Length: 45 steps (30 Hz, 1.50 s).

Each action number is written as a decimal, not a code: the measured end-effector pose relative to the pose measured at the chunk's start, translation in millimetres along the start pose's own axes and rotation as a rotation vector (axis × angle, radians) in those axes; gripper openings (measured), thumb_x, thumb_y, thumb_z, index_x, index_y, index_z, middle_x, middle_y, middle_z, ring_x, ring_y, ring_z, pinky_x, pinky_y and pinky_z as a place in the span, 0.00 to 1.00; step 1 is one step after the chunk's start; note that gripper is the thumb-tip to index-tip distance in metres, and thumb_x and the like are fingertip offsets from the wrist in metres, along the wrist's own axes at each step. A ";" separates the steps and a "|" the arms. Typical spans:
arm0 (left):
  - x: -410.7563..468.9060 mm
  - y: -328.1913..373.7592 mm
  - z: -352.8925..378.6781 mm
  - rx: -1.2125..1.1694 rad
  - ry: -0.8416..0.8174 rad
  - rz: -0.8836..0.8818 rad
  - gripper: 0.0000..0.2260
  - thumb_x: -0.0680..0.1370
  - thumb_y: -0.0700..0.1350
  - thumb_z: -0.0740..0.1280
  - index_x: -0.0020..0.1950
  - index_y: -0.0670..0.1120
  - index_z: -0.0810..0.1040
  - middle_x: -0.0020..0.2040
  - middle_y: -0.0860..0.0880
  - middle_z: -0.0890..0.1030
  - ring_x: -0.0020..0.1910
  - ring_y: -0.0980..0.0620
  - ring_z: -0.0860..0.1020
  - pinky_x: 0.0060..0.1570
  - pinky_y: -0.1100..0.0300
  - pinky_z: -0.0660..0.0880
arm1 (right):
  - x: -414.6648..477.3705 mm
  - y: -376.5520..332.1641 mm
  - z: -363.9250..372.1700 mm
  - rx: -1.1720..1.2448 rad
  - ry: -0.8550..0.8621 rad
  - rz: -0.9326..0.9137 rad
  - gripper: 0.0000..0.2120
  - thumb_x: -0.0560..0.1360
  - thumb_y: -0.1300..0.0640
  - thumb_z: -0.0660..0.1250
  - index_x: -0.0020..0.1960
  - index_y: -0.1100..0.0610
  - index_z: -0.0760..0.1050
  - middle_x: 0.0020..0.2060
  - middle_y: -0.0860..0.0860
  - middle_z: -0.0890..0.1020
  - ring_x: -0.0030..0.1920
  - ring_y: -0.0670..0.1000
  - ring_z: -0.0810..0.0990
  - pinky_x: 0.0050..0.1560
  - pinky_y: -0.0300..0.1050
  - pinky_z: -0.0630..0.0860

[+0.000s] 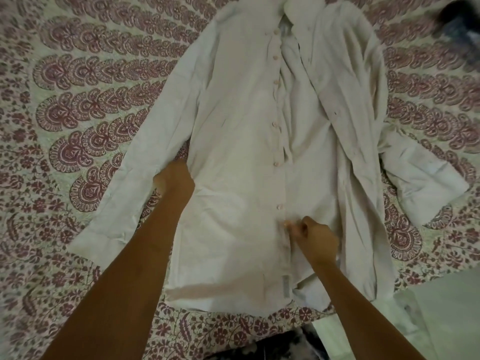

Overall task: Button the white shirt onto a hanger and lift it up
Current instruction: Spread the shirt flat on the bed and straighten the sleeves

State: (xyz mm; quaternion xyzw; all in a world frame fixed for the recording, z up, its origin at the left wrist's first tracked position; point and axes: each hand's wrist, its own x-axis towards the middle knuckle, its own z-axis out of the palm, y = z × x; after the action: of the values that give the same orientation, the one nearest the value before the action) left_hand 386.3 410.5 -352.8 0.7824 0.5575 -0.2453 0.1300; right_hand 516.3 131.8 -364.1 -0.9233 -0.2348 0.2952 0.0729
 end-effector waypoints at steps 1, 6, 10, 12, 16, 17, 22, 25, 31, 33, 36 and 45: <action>2.9 4.2 -4.1 -0.013 0.024 0.018 0.13 0.76 0.41 0.63 0.59 0.42 0.73 0.58 0.41 0.78 0.57 0.40 0.77 0.52 0.49 0.73 | 4.9 -0.2 -3.2 0.027 0.054 -0.016 0.25 0.71 0.33 0.54 0.34 0.55 0.68 0.24 0.49 0.72 0.27 0.52 0.73 0.27 0.38 0.63; 38.8 30.9 -39.7 -0.222 0.231 0.087 0.08 0.76 0.42 0.62 0.53 0.43 0.77 0.51 0.43 0.80 0.50 0.42 0.78 0.43 0.55 0.71 | 68.0 -42.3 -22.7 0.077 0.299 -0.154 0.14 0.77 0.51 0.60 0.37 0.58 0.72 0.25 0.49 0.71 0.26 0.52 0.71 0.26 0.38 0.60; 87.8 45.2 -65.7 -0.375 0.363 0.099 0.08 0.77 0.43 0.60 0.54 0.44 0.75 0.54 0.41 0.78 0.52 0.41 0.77 0.44 0.52 0.72 | 131.2 -99.1 -43.1 0.221 0.345 -0.226 0.09 0.77 0.54 0.61 0.44 0.59 0.75 0.32 0.52 0.78 0.33 0.53 0.76 0.33 0.41 0.68; 114.7 47.6 -75.4 -0.485 0.393 0.065 0.10 0.79 0.44 0.60 0.58 0.45 0.74 0.58 0.40 0.76 0.57 0.40 0.75 0.51 0.49 0.72 | 161.8 -123.9 -53.0 0.272 0.346 -0.232 0.07 0.76 0.56 0.61 0.50 0.58 0.75 0.43 0.54 0.80 0.41 0.54 0.78 0.39 0.42 0.69; 172.1 52.2 -87.8 -0.648 0.394 0.007 0.13 0.79 0.46 0.59 0.61 0.46 0.74 0.61 0.41 0.77 0.60 0.40 0.74 0.62 0.47 0.70 | 223.4 -161.7 -63.8 0.330 0.268 -0.119 0.17 0.76 0.54 0.61 0.63 0.56 0.68 0.59 0.54 0.73 0.54 0.56 0.76 0.46 0.45 0.69; 185.1 55.5 -91.4 -0.671 0.378 -0.001 0.13 0.79 0.46 0.58 0.61 0.46 0.74 0.60 0.40 0.77 0.59 0.39 0.74 0.63 0.45 0.69 | 238.1 -170.6 -66.8 0.362 0.257 -0.090 0.19 0.76 0.53 0.61 0.65 0.56 0.66 0.61 0.55 0.73 0.57 0.57 0.76 0.50 0.46 0.70; 228.8 77.0 -98.8 -0.729 0.218 0.088 0.14 0.79 0.51 0.58 0.59 0.44 0.73 0.56 0.42 0.79 0.55 0.42 0.76 0.57 0.53 0.71 | 294.9 -206.3 -79.8 0.519 0.213 0.021 0.21 0.76 0.49 0.62 0.65 0.58 0.67 0.60 0.54 0.76 0.61 0.56 0.75 0.61 0.48 0.69; 236.9 71.3 -102.1 -0.545 0.168 0.332 0.19 0.80 0.53 0.58 0.57 0.38 0.74 0.51 0.37 0.78 0.51 0.41 0.76 0.44 0.57 0.66 | 314.4 -212.5 -94.1 0.604 0.282 0.099 0.10 0.77 0.57 0.58 0.56 0.58 0.72 0.47 0.55 0.79 0.50 0.57 0.77 0.48 0.45 0.71; 276.9 10.1 -133.3 -0.434 0.304 0.168 0.17 0.75 0.58 0.64 0.45 0.43 0.77 0.44 0.41 0.78 0.49 0.41 0.77 0.44 0.55 0.69 | 321.3 -212.1 -77.3 0.374 0.319 -0.101 0.11 0.78 0.57 0.56 0.58 0.59 0.69 0.52 0.59 0.78 0.52 0.59 0.77 0.44 0.45 0.68; 284.7 6.1 -133.2 -0.396 0.283 0.147 0.16 0.74 0.57 0.65 0.49 0.44 0.77 0.50 0.40 0.79 0.53 0.40 0.77 0.51 0.50 0.72 | 319.8 -216.7 -67.3 0.322 0.393 -0.111 0.13 0.77 0.57 0.58 0.59 0.61 0.68 0.55 0.61 0.74 0.52 0.61 0.76 0.44 0.47 0.69; 280.0 8.9 -117.1 -0.515 0.263 0.152 0.17 0.75 0.58 0.64 0.50 0.44 0.77 0.50 0.38 0.80 0.51 0.40 0.78 0.47 0.54 0.71 | 313.5 -224.6 -55.8 0.073 0.566 -0.068 0.22 0.73 0.53 0.60 0.63 0.63 0.67 0.59 0.63 0.72 0.56 0.63 0.74 0.52 0.53 0.70; 222.6 -43.7 -79.2 -0.648 0.150 0.158 0.11 0.77 0.52 0.64 0.45 0.44 0.77 0.38 0.46 0.77 0.42 0.47 0.75 0.38 0.70 0.67 | 254.2 -221.0 -8.3 -0.225 0.279 -0.699 0.31 0.75 0.38 0.47 0.74 0.52 0.56 0.74 0.55 0.60 0.73 0.58 0.58 0.72 0.57 0.52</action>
State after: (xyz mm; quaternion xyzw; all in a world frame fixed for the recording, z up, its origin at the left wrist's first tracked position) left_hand 421.7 643.4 -400.4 0.7569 0.5522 0.0139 0.3491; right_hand 616.6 447.3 -426.9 -0.8211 -0.5538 0.0968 0.0987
